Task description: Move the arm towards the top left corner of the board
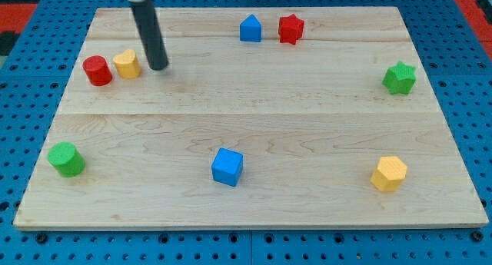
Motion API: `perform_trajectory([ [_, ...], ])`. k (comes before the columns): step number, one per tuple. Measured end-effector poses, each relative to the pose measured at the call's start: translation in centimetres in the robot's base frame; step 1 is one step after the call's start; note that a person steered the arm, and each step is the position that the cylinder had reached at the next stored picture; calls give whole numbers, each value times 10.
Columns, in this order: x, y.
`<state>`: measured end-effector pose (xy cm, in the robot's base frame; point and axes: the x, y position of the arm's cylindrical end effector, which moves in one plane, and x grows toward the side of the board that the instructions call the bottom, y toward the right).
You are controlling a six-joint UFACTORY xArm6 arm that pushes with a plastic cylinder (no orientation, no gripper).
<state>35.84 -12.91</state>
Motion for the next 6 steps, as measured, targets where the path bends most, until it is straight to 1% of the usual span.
perform_trajectory([
  [1,10,19],
  [2,4,45],
  [4,-30,45],
  [5,-59,24],
  [6,-94,-61],
])
